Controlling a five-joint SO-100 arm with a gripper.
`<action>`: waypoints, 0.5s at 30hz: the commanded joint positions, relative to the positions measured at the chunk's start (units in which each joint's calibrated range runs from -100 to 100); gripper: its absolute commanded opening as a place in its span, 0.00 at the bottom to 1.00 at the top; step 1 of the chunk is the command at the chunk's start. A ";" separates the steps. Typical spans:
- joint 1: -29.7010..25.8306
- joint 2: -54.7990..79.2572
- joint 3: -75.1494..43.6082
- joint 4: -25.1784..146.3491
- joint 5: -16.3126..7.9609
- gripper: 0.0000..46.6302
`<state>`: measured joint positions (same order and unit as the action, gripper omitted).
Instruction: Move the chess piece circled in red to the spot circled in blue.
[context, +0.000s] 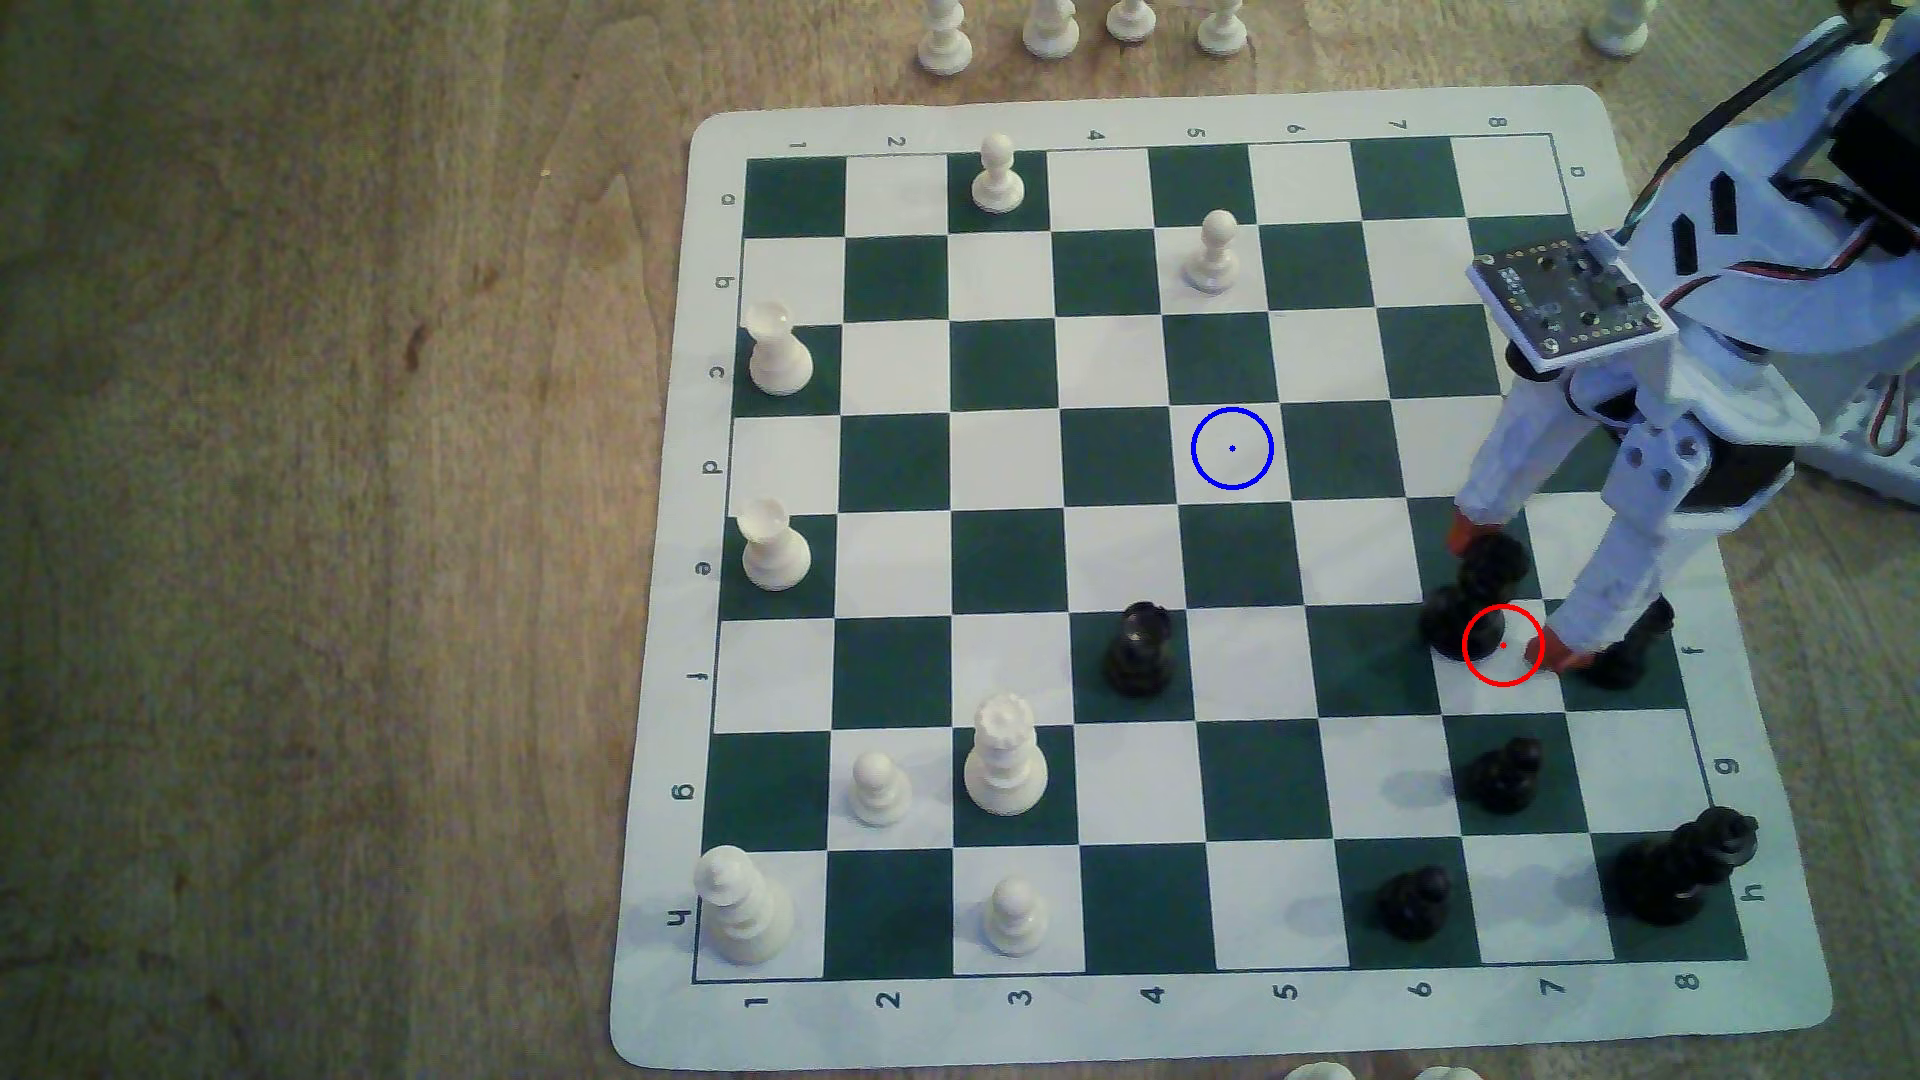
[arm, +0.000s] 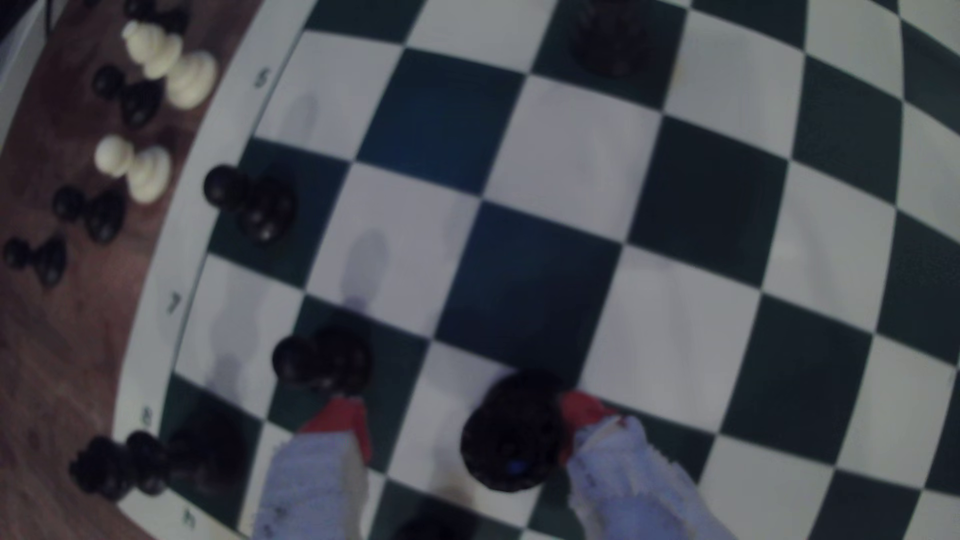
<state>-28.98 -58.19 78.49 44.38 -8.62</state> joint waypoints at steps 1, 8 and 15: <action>-0.31 -0.89 -0.79 -1.06 0.15 0.24; -0.70 -0.89 -0.61 -1.22 0.34 0.01; 0.16 -1.66 -3.88 -1.30 -0.29 0.01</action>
<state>-29.42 -58.19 78.49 44.38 -8.67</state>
